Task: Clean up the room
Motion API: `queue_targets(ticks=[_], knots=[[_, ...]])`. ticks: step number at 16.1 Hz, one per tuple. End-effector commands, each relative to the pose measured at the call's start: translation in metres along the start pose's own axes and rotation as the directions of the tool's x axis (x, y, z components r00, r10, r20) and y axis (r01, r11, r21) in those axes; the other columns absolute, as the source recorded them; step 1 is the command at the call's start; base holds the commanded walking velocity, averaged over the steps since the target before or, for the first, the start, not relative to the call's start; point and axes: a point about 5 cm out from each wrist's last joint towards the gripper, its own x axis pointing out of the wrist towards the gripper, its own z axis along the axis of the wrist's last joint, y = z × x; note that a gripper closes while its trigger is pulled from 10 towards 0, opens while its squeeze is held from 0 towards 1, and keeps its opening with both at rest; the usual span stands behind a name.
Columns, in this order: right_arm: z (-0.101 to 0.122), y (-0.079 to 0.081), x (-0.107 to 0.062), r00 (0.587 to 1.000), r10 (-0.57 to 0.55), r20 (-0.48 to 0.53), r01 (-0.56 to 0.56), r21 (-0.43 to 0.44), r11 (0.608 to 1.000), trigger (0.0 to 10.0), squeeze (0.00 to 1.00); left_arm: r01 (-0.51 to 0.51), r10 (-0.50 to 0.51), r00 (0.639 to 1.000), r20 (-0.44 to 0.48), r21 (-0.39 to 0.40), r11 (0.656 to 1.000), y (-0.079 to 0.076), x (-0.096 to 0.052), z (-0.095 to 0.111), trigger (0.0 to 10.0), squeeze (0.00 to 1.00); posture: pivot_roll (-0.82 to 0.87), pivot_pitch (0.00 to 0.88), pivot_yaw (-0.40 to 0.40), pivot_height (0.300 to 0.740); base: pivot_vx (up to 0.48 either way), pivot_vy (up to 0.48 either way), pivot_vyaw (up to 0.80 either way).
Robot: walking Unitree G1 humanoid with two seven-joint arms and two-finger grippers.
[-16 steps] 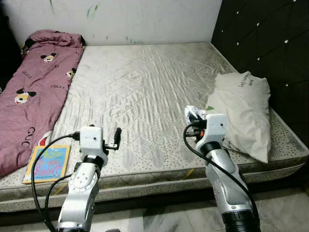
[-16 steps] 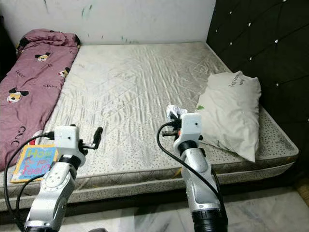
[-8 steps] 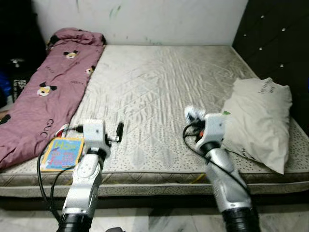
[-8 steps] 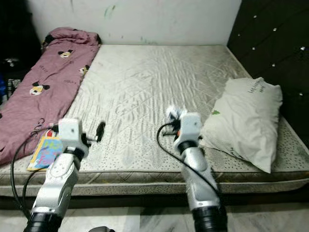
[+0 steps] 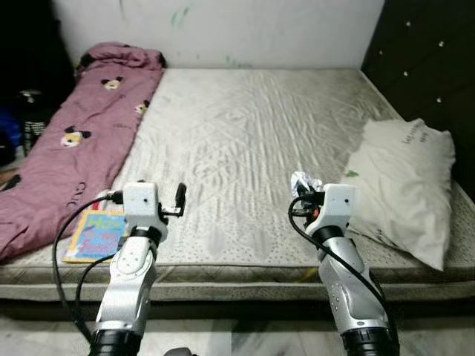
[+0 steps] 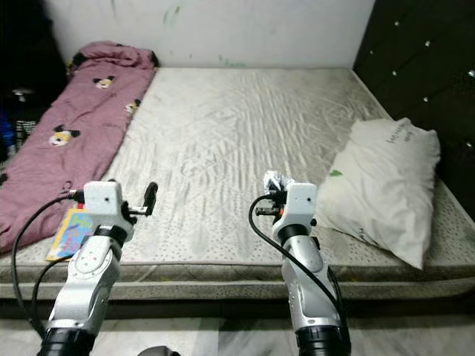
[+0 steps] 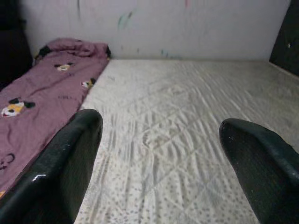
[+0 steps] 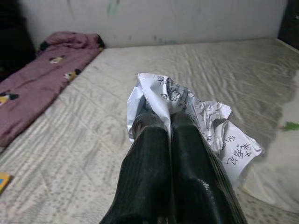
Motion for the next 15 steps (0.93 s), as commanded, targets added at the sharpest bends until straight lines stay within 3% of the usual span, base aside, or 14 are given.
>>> queue_targets(ticks=[1,6,13,15], knots=[[0.005,0.005,0.002,1.0,0.021,0.02,-0.02,-0.015,1.0,10.0,0.0,0.003,-0.003,1.0,-0.01,-0.009,1.0,-0.001,0.002,-0.001,10.0,0.0,0.03,0.0,0.022,0.74,0.0,0.48,0.0],[0.005,-0.008,0.001,1.0,-0.006,0.01,0.006,-0.036,0.999,10.0,0.0,0.039,-0.039,0.999,-0.022,-0.018,0.999,-0.011,0.002,-0.004,10.0,0.0,0.01,0.0,0.024,0.74,0.0,0.48,0.0],[0.003,0.0,0.003,1.0,0.016,0.003,-0.016,-0.043,0.999,10.0,0.0,0.015,-0.016,1.0,-0.016,-0.019,1.0,-0.009,0.004,-0.003,10.0,0.0,0.0,0.0,0.024,0.74,0.0,0.48,0.0],[0.004,0.001,0.003,1.0,0.023,0.005,-0.022,-0.045,0.999,10.0,0.0,0.032,-0.031,0.999,0.023,-0.028,0.999,-0.009,0.004,0.0,10.0,0.0,0.0,0.0,0.025,0.74,0.0,0.24,0.0]])
